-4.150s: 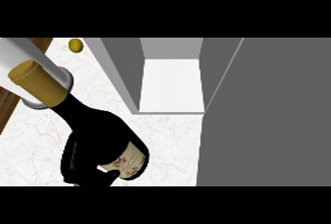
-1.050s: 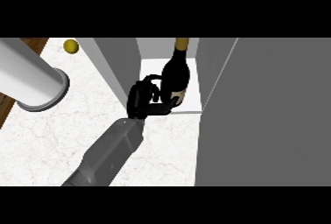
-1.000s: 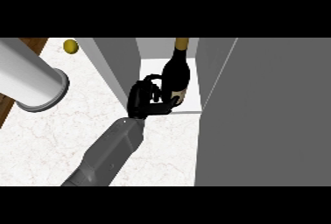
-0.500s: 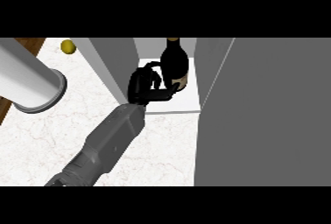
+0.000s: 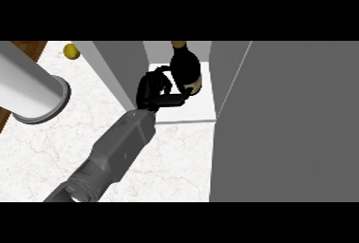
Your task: Pick up the wine, place it into the cabinet and close the cabinet
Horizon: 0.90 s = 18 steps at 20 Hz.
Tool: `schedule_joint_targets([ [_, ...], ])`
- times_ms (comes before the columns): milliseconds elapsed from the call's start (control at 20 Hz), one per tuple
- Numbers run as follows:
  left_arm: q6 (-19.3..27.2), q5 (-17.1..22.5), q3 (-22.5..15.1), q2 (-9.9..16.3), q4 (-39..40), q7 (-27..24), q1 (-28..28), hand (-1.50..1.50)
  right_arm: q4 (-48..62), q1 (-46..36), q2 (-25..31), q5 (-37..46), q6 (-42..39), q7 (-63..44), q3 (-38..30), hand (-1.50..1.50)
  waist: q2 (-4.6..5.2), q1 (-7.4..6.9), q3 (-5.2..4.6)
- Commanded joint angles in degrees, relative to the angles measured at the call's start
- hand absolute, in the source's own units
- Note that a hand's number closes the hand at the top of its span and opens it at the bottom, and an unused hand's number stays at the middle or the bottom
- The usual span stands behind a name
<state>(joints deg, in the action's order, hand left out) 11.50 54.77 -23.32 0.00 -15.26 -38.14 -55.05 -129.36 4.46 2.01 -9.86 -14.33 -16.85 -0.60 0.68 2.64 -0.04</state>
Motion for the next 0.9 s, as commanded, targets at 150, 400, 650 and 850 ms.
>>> schedule_joint_targets([
  [150,0.1,1.8,0.8,0.0,3.0,-0.4,-0.8,1.50,3.1,-0.9,-0.5,2.1,-0.2,2.4,0.7,-1.50,0.33,0.62,-0.02],
  [400,-1.9,2.1,4.6,0.0,6.4,-5.5,-1.1,1.50,-0.7,-1.9,0.7,-0.8,0.1,-2.4,0.5,-1.50,0.36,0.30,-0.06],
  [650,-0.8,0.6,5.2,0.0,7.3,-11.8,-0.1,-1.50,-2.6,-0.2,1.5,-1.7,-0.1,-2.6,-1.5,-1.50,0.00,-0.48,-0.02],
  [850,-2.3,-0.3,5.1,0.4,6.0,-13.3,-1.0,-1.50,0.5,-0.7,-1.1,3.6,1.0,0.0,2.5,-1.50,-0.03,-1.02,-0.03],
])
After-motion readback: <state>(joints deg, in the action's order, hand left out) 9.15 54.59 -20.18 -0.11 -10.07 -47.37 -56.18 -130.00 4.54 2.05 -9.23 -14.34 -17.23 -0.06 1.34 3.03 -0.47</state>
